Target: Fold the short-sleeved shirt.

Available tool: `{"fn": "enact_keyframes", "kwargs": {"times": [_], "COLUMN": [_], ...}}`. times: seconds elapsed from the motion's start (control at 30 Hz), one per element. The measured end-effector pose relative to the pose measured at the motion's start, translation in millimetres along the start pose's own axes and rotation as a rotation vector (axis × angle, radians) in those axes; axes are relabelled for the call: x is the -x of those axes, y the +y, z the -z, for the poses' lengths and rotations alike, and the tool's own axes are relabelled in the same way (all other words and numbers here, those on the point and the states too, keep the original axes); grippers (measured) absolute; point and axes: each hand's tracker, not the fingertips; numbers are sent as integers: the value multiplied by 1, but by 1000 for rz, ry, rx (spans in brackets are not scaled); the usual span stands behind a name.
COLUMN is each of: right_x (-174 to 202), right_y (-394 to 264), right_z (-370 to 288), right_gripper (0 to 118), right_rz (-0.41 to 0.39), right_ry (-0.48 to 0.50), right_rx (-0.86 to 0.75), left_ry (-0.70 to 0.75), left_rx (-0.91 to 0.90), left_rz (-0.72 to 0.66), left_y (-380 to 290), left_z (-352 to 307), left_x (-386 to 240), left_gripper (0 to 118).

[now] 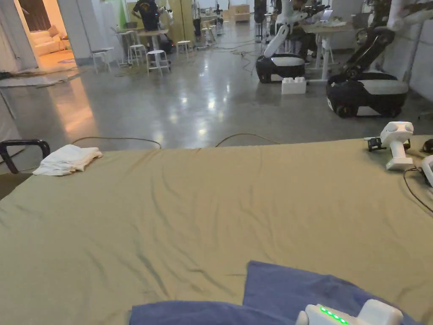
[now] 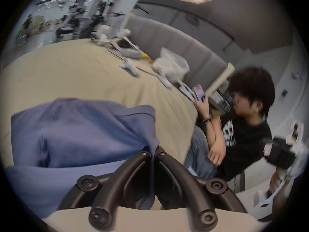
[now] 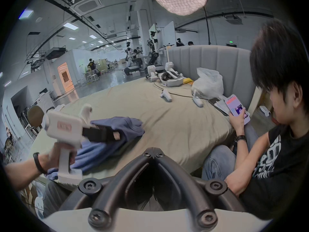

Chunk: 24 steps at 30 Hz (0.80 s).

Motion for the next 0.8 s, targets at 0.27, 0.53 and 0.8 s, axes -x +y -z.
{"fn": "enact_keyframes", "kwargs": {"times": [0.27,0.53,0.8], "right_x": [27,81,120], "right_y": [3,43,84], "right_z": [8,6,-30], "right_gripper": [0,0,0], "right_rz": [-36,-133,-178], "right_ry": [72,275,410], "right_rx": [-1,-165,-367], "left_ry": [132,601,984], "left_rx": [-35,-618,-878], "left_rz": [6,136,140], "left_y": [-35,-27,-103], "left_z": [-35,-299,-444], "left_x": [-5,-37,-114], "left_gripper": [106,106,104]}}
